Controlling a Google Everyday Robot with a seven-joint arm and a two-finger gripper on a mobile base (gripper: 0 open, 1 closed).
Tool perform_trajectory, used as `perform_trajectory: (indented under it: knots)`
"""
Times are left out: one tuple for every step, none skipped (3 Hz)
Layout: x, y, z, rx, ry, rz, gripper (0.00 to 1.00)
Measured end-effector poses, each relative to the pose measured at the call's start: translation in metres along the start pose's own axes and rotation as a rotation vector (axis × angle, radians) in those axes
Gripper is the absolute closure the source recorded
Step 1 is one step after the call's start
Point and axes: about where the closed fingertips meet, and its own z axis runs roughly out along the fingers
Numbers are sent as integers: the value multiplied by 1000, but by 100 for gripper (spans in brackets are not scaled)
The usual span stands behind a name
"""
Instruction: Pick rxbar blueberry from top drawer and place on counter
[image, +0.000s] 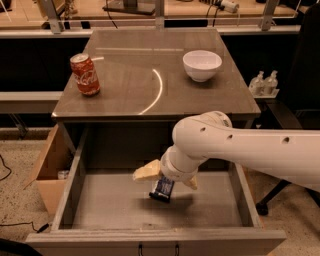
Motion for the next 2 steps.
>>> perform_trajectory:
  knots:
    - [-5, 4, 7, 45, -13, -3, 0]
    - [-15, -1, 24, 131, -44, -8, 0]
